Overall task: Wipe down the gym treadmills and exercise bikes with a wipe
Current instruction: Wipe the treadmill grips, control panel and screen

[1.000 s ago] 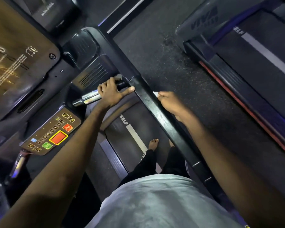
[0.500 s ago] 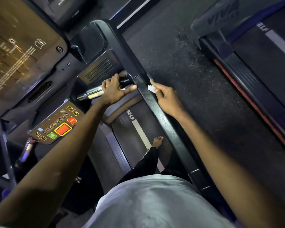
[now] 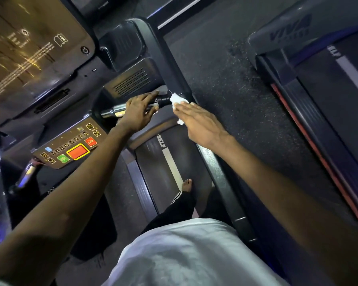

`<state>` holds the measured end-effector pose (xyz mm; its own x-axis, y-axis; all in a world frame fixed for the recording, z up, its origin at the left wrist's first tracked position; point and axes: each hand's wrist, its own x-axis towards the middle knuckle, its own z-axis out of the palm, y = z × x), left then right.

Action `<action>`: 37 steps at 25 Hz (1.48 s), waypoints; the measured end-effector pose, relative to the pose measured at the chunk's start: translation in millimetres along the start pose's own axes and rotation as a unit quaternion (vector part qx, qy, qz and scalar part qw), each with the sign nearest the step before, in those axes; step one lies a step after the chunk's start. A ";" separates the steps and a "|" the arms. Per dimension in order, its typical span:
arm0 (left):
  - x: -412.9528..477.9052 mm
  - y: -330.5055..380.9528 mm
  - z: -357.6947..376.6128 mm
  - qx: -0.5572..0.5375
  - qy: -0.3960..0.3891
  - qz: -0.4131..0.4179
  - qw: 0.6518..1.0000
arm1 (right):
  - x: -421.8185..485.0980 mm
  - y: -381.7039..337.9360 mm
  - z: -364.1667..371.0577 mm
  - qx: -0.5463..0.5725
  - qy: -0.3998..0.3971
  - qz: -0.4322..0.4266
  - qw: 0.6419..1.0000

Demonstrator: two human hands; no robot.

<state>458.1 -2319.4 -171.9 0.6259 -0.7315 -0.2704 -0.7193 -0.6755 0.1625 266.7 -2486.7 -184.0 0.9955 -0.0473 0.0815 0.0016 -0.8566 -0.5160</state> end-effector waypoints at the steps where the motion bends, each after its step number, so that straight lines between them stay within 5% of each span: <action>1: -1.9 -2.1 1.6 -0.002 0.010 -0.001 1.000 | 0.7 -5.0 -1.6 -0.029 -0.003 -0.015 0.999; 18: -31.5 -16.7 16.8 -0.005 0.111 0.030 0.993 | 38.7 -53.1 -34.1 -0.305 -0.208 -0.024 0.929; 23: -30.5 -23.6 13.8 0.010 0.085 0.047 0.995 | 20.6 -67.9 -24.9 -0.408 -0.303 -0.048 0.860; 27: -36.7 -26.9 15.7 0.024 0.083 0.079 0.993 | 27.2 -78.2 -24.0 -0.444 -0.294 -0.035 0.846; 32: -45.4 -23.2 18.4 0.024 0.079 0.085 0.993 | -14.7 -91.2 -4.3 -0.567 -0.377 -0.047 0.731; 37: -44.9 -22.9 21.4 -0.003 0.098 0.090 0.991 | -36.5 -102.7 12.5 -0.609 -0.400 -0.008 0.685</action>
<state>440.0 -2269.1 -183.8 0.5343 -0.8440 -0.0463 -0.8235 -0.5321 0.1967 231.4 -2390.6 -144.6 0.7304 -0.1529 -0.6656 0.4183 -0.6703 0.6130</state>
